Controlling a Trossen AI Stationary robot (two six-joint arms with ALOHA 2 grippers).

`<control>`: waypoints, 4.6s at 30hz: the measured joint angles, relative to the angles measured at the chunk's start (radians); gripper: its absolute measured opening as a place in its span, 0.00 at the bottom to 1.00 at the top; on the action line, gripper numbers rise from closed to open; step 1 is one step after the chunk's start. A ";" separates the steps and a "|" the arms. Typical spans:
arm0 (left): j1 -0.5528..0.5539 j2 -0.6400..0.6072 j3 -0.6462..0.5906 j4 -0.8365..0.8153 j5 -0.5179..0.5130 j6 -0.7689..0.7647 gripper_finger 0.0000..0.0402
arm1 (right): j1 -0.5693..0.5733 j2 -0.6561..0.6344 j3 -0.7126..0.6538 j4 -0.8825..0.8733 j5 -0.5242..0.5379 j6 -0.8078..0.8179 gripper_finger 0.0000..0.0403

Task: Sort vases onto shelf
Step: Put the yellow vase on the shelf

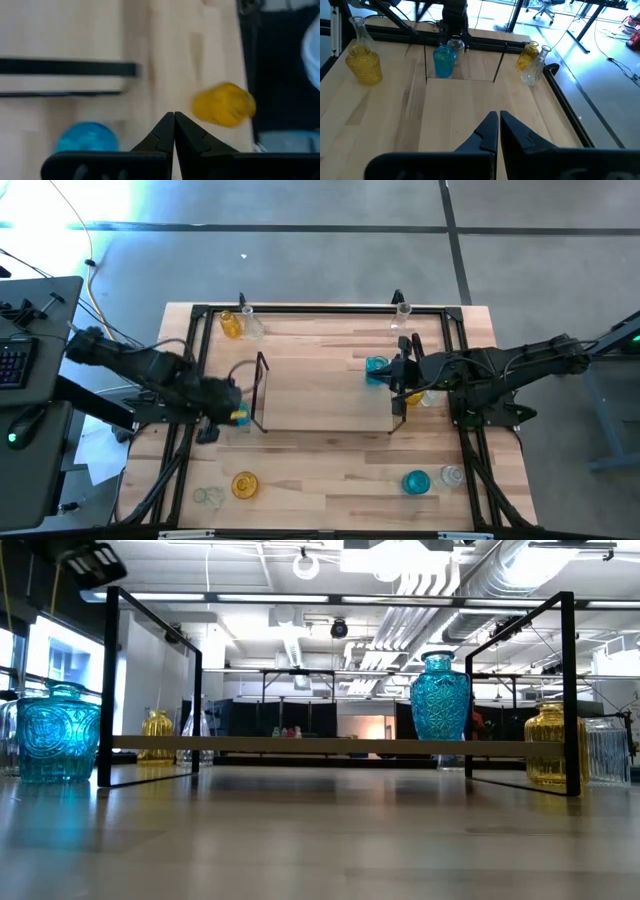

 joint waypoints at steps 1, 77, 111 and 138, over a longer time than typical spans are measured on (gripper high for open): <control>-0.028 0.012 0.000 0.004 0.005 -0.027 0.01 | 0.000 0.000 0.000 0.000 0.000 0.000 0.00; 0.484 0.776 0.764 -0.029 0.205 0.360 0.07 | 0.153 -0.112 0.000 -0.167 0.187 0.029 0.00; 0.555 1.006 0.864 -0.049 0.100 0.414 0.33 | 0.153 -0.112 0.000 -0.188 0.187 0.073 0.00; 0.361 -0.009 -0.215 1.072 -0.100 0.344 0.01 | -0.028 0.383 0.105 0.088 0.026 0.209 0.69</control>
